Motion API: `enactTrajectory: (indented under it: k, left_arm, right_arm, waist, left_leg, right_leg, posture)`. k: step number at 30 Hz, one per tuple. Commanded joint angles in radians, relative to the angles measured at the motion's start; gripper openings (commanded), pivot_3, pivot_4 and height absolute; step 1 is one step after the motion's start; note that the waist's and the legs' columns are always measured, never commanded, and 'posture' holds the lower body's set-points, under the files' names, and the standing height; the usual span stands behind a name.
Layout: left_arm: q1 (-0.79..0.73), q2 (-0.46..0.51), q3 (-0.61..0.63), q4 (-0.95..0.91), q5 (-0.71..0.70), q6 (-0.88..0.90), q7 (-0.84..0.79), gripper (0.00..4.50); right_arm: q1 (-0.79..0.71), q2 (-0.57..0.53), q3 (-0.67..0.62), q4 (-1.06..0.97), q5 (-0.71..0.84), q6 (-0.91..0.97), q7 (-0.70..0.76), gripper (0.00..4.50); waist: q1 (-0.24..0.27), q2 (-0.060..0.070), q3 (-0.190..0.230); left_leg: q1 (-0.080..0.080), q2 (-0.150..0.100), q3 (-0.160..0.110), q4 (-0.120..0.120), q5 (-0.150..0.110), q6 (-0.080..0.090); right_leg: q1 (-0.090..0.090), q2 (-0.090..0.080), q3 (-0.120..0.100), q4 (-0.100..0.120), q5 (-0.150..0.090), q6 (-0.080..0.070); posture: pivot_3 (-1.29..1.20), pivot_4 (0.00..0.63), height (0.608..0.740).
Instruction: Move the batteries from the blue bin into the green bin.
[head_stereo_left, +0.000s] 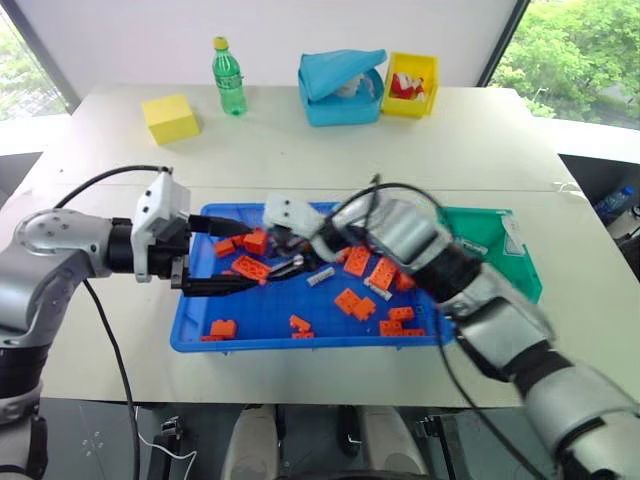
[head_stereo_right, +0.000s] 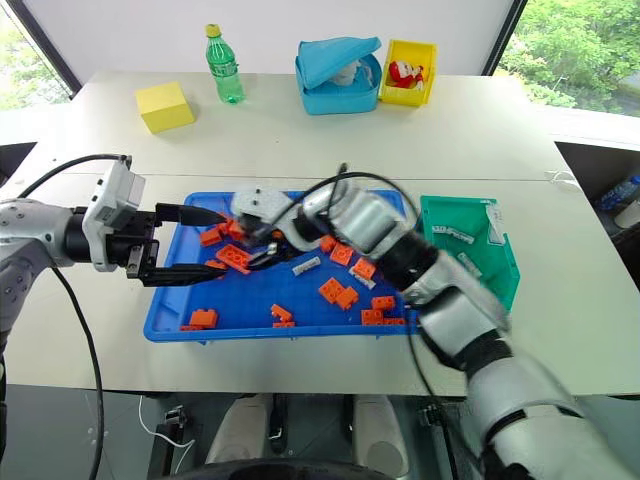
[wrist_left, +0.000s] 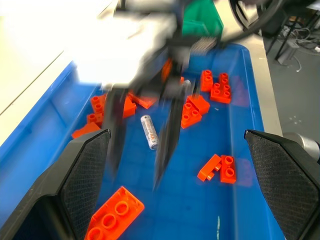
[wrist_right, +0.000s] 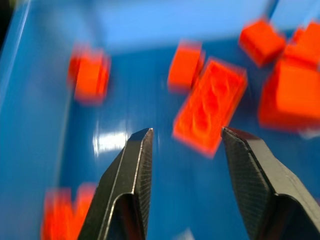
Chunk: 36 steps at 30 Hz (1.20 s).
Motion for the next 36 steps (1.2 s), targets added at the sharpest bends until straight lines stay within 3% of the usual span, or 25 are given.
enactTrajectory:
  k: [1, 5, 17, 20, 21, 23, 29, 36]
  left_arm:
    - [-0.002, 0.001, 0.028, -0.025, -0.012, -0.013, 0.007, 4.5]
    - [0.001, 0.0, 0.027, -0.02, -0.007, -0.019, 0.007, 4.5]
    - [-0.002, 0.005, 0.027, -0.034, -0.016, -0.009, 0.015, 4.5]
    - [-0.009, 0.003, 0.024, -0.032, -0.017, -0.008, 0.017, 4.5]
    - [-0.009, 0.002, 0.023, -0.032, -0.017, -0.008, 0.017, 4.5]
    - [-0.012, 0.0, 0.017, -0.029, -0.013, -0.011, 0.017, 4.5]
    - [-0.019, -0.022, -0.004, -0.019, -0.009, -0.017, 0.015, 4.5]
    - [-0.039, -0.071, -0.05, 0.028, 0.019, -0.045, 0.002, 4.5]
  right_arm:
    - [0.011, -0.092, 0.026, -0.047, -0.059, -0.136, 0.132, 2.33]
    - [0.052, -0.128, 0.038, 0.003, -0.131, -0.254, 0.171, 2.33]
    - [0.107, -0.024, 0.003, 0.2, -0.251, -0.382, 0.131, 2.33]
    - [0.13, -0.026, -0.006, 0.188, -0.252, -0.372, 0.15, 1.51]
    - [0.137, -0.027, -0.012, 0.176, -0.251, -0.364, 0.156, 1.04]
    - [0.148, -0.029, -0.034, 0.137, -0.238, -0.319, 0.164, 0.05]
    - [0.165, -0.075, -0.233, -0.107, -0.11, 0.019, 0.132, 0.01]
    - [0.256, -0.352, -0.618, -0.316, 0.021, 0.366, 0.023, 0.01]
  waist:
    - [-0.001, 0.0, 0.0]
    - [-0.009, 0.0, 0.0]
    - [0.002, 0.0, 0.0]
    - [0.001, 0.0, 0.0]
    - [0.001, 0.0, 0.0]
    - [0.001, 0.0, 0.0]
    - [0.002, 0.0, 0.0]
    - [0.025, 0.0, 0.0]
  left_leg:
    - [0.0, 0.0, 0.0, 0.0, 0.0, 0.0]
    - [0.002, 0.001, 0.0, -0.001, 0.0, 0.0]
    - [0.003, 0.001, 0.001, 0.0, 0.0, 0.0]
    - [0.004, 0.001, 0.001, 0.0, 0.0, 0.0]
    - [0.004, 0.001, 0.001, 0.0, 0.0, 0.0]
    - [0.005, 0.001, 0.001, 0.0, 0.0, 0.0]
    - [0.004, 0.001, 0.001, 0.0, 0.0, 0.0]
    - [0.004, 0.0, 0.001, 0.0, 0.0, 0.0]
  right_leg:
    - [0.0, 0.0, 0.0, 0.0, 0.0, 0.0]
    - [0.0, 0.002, 0.001, 0.001, 0.0, 0.0]
    - [0.001, 0.001, 0.001, 0.001, 0.0, 0.0]
    - [0.002, 0.001, 0.001, 0.001, 0.0, 0.0]
    - [0.003, 0.001, 0.001, 0.001, 0.0, 0.0]
    - [0.003, 0.001, 0.001, 0.002, 0.0, 0.0]
    - [0.002, 0.001, 0.001, 0.002, 0.0, 0.0]
    - [0.003, 0.0, 0.0, 0.0, 0.0, 0.0]
  posture:
    - [0.0, 0.15, 0.736]
    - [0.0, 0.15, 0.736]
    - [0.0, 0.15, 0.736]
    - [0.0, 0.15, 0.736]
    - [0.0, 0.15, 0.736]
    - [0.0, 0.15, 0.736]
    - [0.0, 0.15, 0.736]
    - [0.0, 0.15, 0.736]
